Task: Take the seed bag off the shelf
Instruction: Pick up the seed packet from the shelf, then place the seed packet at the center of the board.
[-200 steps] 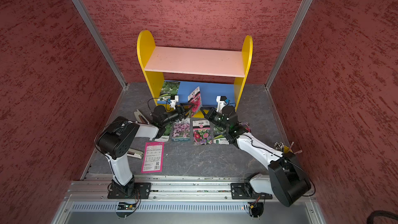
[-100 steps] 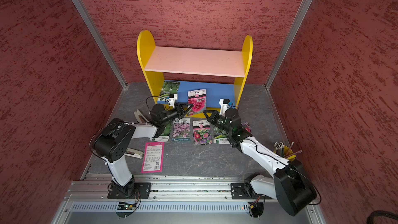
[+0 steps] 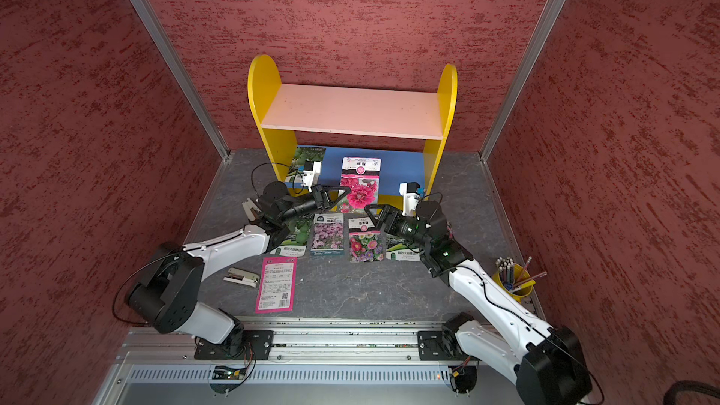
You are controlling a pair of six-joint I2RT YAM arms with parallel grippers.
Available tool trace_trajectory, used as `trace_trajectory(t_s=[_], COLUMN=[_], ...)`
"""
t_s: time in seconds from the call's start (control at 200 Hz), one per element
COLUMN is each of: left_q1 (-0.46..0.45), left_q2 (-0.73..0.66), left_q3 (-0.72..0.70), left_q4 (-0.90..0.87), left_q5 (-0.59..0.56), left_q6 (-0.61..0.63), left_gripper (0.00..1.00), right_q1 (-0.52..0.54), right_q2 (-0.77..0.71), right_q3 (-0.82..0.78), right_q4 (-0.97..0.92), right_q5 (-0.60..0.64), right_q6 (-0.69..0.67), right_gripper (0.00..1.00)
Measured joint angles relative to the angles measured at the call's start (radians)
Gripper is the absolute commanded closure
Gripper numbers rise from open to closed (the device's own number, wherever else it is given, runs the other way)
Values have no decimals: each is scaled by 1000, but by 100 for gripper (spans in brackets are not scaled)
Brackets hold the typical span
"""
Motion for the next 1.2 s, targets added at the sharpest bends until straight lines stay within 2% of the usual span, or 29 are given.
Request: trace_trajectory(t_s=[0.361,0.591,0.721,0.917,1.077,1.197], left_q1=[-51,-80,-84,-84,-84,-84], left_q2=[-177,-226,-245,-276,-282,-286], left_q3=[-33,-64,-86,-105,-105,-105], left_q4=[-202,-250,-262,-294,-309,-323], left_q5=[35,34,31,22,18,16], left_q6=[118,141,145,161,166,176], left_gripper=[100,100,100,100,100,100], right_q1=[0,0,0,0,0,0], right_q2=[-98,-109,-109,-108,-103,-97], right_q3=[33,53,63,84,110,113], right_q4=[-162,-195,-195,-200,-201,-201], right_q5=[-136,-173,-172,-171,-168,-170], right_q6=[-91,-107,-113,-115,-113,-112], right_gripper=[16,23,38,54,77,85])
